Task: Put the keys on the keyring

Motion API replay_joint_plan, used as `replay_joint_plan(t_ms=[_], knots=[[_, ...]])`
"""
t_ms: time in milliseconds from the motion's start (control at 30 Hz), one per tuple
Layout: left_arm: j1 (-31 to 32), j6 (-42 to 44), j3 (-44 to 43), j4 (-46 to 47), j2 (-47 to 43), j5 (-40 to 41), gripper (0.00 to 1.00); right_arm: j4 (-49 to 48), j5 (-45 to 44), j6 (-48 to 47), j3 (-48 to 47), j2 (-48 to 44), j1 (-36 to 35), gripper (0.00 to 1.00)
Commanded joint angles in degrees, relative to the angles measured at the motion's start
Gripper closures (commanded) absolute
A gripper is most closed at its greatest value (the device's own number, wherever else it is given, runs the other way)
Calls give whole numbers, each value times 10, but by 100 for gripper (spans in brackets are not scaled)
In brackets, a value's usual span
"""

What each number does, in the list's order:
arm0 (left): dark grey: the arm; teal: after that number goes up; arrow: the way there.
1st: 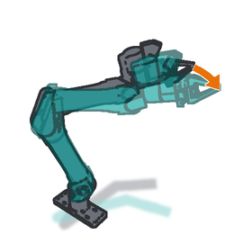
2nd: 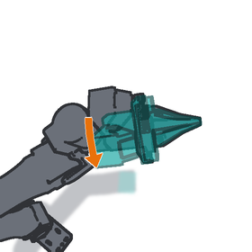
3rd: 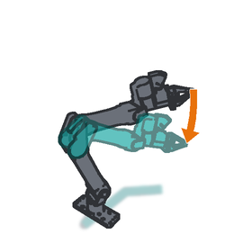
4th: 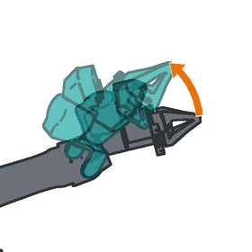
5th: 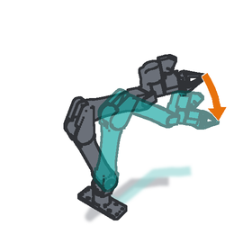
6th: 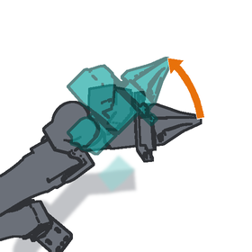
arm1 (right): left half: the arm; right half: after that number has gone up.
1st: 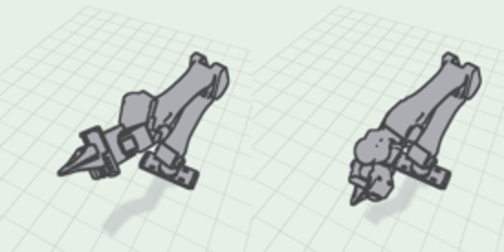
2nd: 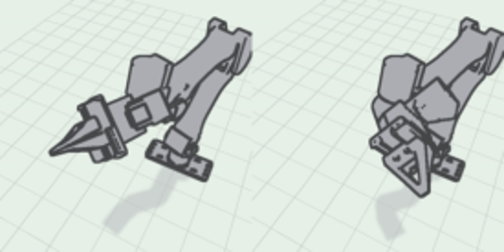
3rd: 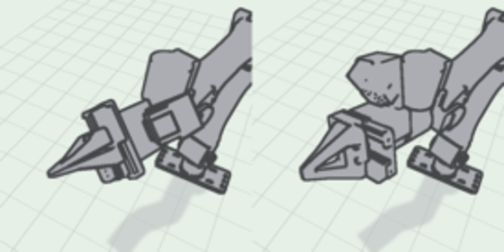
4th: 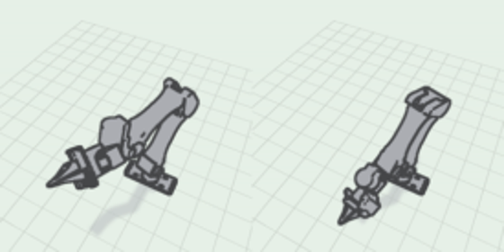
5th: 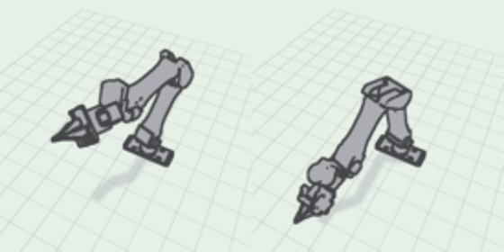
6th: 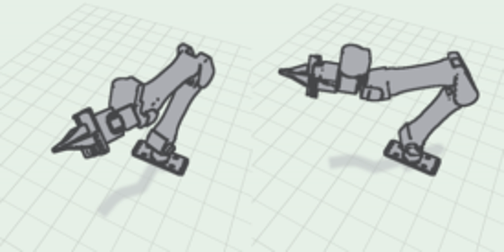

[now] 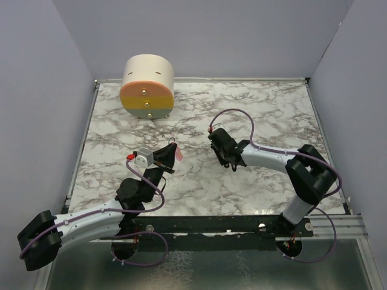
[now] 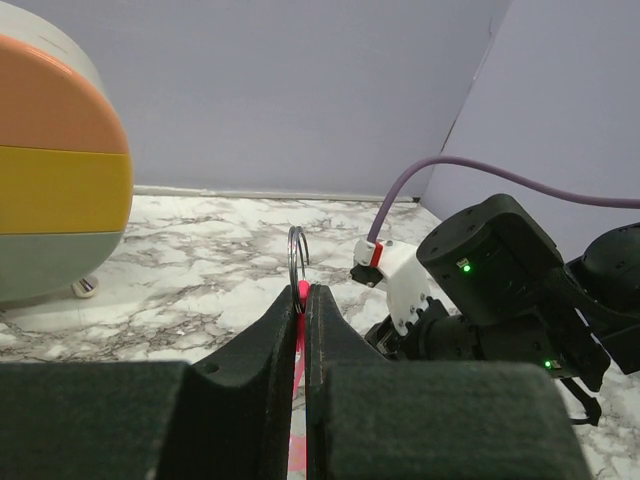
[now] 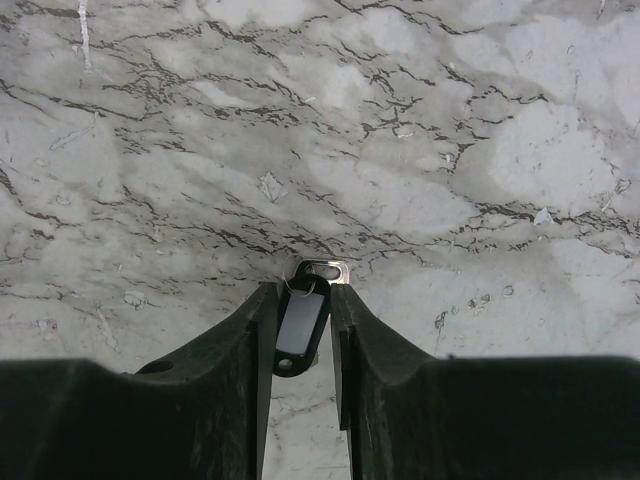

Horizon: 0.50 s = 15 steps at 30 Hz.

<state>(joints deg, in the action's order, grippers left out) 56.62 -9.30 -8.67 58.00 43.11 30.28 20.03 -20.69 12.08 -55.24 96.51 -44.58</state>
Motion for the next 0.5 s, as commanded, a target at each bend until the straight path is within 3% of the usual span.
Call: replay_joint_plan(t_ms=[0,467], knots=[[-3,8,2,3,-9,3,100,-14,-29,-1,-20,9,-4,72],[-3,9,3,2,-11,6,100,-18,-37,1,-21,16,-5,78]])
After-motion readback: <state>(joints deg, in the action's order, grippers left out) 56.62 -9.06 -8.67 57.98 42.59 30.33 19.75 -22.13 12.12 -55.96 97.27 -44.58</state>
